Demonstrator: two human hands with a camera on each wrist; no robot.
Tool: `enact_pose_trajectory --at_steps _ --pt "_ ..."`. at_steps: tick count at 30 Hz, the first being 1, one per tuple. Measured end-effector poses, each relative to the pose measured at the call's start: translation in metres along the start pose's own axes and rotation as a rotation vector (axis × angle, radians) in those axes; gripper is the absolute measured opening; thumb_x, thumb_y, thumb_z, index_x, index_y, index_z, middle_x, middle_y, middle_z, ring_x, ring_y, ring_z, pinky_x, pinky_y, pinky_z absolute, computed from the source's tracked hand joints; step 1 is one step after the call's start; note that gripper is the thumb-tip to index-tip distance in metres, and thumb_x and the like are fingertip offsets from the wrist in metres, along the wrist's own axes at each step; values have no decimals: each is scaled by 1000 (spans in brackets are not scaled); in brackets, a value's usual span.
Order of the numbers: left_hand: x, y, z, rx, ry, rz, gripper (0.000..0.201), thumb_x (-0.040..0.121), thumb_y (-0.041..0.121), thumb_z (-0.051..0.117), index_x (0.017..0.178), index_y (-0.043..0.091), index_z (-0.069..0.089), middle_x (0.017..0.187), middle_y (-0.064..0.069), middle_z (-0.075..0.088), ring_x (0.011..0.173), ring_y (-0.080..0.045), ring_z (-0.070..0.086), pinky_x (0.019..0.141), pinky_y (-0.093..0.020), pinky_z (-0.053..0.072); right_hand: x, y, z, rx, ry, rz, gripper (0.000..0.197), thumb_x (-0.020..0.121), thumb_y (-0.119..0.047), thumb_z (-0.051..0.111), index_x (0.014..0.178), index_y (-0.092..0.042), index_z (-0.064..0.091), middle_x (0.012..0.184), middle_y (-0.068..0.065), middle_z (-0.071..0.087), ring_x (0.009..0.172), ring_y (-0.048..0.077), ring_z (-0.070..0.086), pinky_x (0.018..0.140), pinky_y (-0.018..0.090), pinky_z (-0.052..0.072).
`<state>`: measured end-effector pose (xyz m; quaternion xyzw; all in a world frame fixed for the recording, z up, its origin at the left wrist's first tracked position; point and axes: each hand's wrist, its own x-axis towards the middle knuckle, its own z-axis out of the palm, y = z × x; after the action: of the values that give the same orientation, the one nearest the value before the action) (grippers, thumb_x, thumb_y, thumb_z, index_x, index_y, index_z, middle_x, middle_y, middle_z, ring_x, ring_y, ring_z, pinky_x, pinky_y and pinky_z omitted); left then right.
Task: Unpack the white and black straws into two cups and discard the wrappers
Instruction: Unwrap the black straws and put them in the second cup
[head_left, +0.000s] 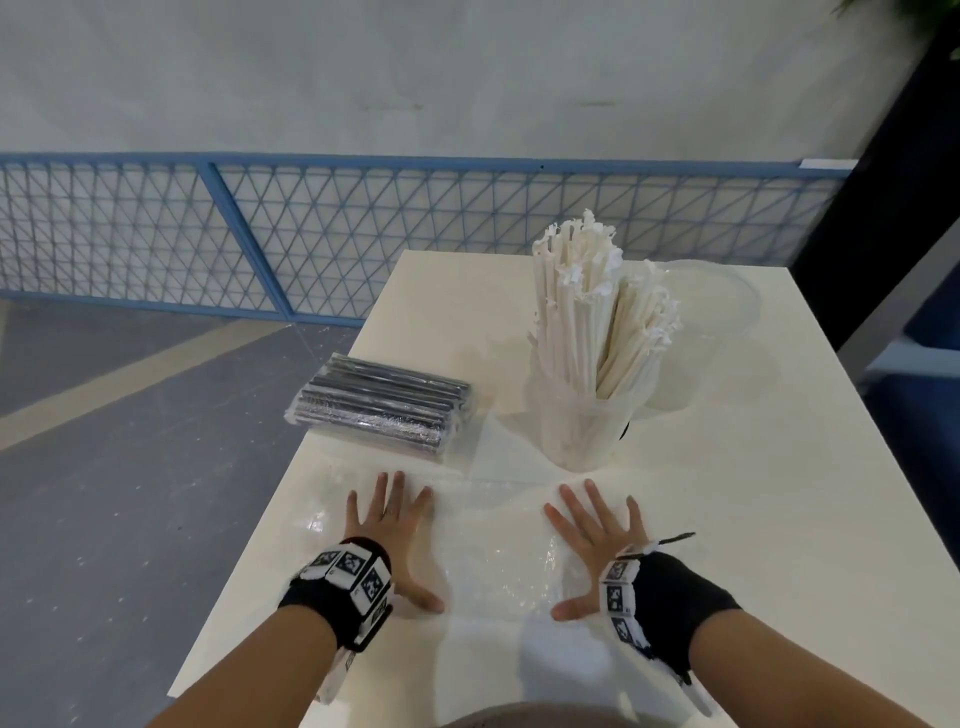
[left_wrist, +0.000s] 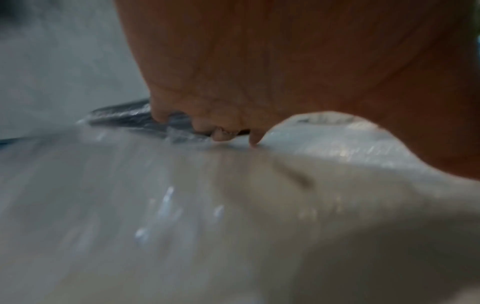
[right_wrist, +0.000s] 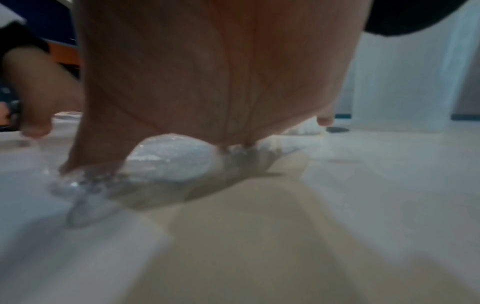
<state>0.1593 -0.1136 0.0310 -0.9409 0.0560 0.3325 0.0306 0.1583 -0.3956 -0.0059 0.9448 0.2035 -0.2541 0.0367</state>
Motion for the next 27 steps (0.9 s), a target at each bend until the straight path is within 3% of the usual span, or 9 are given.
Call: enact_pose_trajectory --at_steps 2,5,7,9,11,13,18,21,27 --pt "-7 13 -18 -37 78 37 138 50 78 64 142 23 -23 146 -6 -37 138 -25 -30 111 -56 -11 -1 0 2 47 -1 2 112 60 -94 6 148 -26 -3 151 9 34 145 24 -9 105 58 4" --pt "-19 33 -52 -222 193 186 136 55 70 69 144 19 -21 152 -3 -27 144 -20 -13 117 -45 1 -5 -11 -19 6 73 -25 92 79 -77 31 147 -30 -11 158 3 16 146 20 -5 111 58 -1" --pt "-24 42 -80 -393 256 319 134 56 62 74 144 21 -18 156 0 -15 145 -17 1 118 -37 11 -14 -17 -39 121 119 -7 66 91 -58 35 148 -29 16 156 -2 22 145 16 16 115 55 -4" --pt "-27 49 -107 -512 327 410 130 57 56 77 145 24 -14 157 2 1 144 -15 12 117 -35 19 -23 -17 -57 321 392 9 36 94 -44 41 123 -25 51 125 -8 58 120 9 50 115 45 12" --pt "-27 56 -134 -640 404 457 127 56 49 80 146 24 -7 156 1 13 141 -17 23 115 -38 25 -31 -13 -71 657 741 -23 15 90 -35 54 94 -23 62 86 -12 65 85 -2 60 97 21 34" --pt "-22 61 -157 -765 449 479 130 49 48 81 145 25 -3 154 -2 19 139 -18 28 113 -40 30 -38 -6 -88 988 965 -36 5 86 -29 63 83 -25 61 75 -12 64 74 -3 59 75 6 40" --pt "6 75 -189 -794 403 463 145 32 62 80 145 25 -3 152 -5 23 137 -19 29 113 -42 30 -35 14 -137 1374 1247 34 35 79 -54 46 87 -21 58 83 -12 61 80 -2 57 75 12 43" --pt "22 87 -188 -816 331 459 137 44 41 89 146 20 -1 149 -4 28 134 -18 34 112 -37 31 -24 25 -150 1365 1357 133 36 74 -58 52 96 -30 50 89 -9 49 86 6 50 82 27 43" --pt "41 98 -185 -973 328 494 114 59 11 85 144 17 9 124 11 42 119 -10 46 95 -19 37 -7 38 -153 1641 914 -61 124 47 -77 70 145 -29 12 149 -5 30 136 11 33 114 41 29"
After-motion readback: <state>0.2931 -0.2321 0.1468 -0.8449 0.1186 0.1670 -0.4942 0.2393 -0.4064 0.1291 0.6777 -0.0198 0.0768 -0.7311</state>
